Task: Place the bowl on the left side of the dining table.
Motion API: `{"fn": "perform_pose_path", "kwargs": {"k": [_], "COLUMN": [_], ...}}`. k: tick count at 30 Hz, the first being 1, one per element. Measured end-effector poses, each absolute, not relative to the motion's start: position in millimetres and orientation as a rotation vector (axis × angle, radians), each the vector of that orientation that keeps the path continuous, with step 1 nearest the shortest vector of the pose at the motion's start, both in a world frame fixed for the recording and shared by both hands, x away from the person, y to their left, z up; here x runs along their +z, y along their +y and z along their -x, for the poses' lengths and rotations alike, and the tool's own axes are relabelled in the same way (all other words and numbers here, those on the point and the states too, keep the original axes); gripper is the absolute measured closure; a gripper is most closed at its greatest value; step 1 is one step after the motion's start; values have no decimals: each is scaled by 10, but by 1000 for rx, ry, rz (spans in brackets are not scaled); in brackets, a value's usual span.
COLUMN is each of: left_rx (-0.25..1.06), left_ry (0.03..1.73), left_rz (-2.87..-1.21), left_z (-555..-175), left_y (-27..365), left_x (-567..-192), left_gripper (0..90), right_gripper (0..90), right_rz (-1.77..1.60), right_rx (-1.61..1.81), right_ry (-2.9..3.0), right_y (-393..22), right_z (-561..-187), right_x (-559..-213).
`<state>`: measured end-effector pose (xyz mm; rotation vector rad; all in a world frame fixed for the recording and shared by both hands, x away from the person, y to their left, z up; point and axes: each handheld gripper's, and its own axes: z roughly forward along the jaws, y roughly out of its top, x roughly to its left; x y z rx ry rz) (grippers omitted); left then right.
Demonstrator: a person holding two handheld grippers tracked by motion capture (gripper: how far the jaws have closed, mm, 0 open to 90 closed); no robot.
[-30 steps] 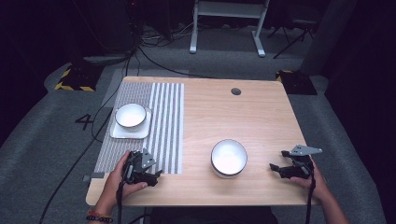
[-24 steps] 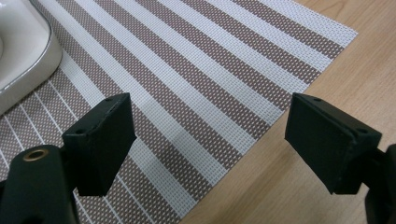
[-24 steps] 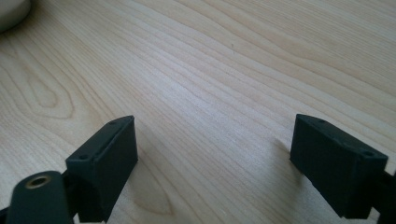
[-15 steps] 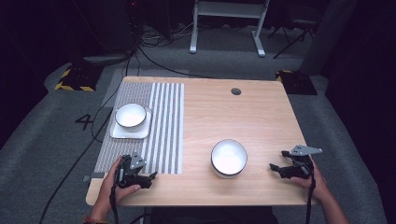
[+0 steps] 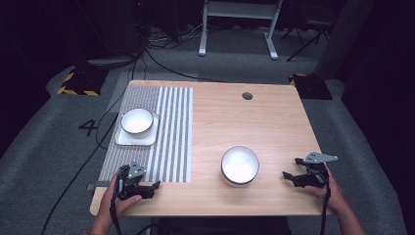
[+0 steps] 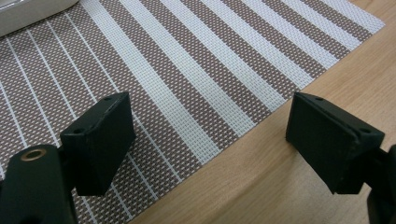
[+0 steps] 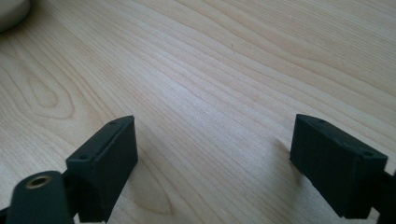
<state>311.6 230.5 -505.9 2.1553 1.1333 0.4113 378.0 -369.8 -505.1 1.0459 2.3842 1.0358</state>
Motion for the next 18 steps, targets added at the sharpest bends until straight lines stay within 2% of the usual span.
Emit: {"fn": "perform_pose_path", "kwargs": {"k": [18], "left_rx": [419], "left_ry": [1134], "left_rz": [-2149], "left_z": [-3115], "left_y": [2299], "left_x": [-5064], "left_gripper": [153], "right_gripper": [151], "right_rz": [-1049], "right_rx": [1036], "right_ry": [2383], "right_y": [-3698], "right_z": [-3779], "right_x": [-5051]}}
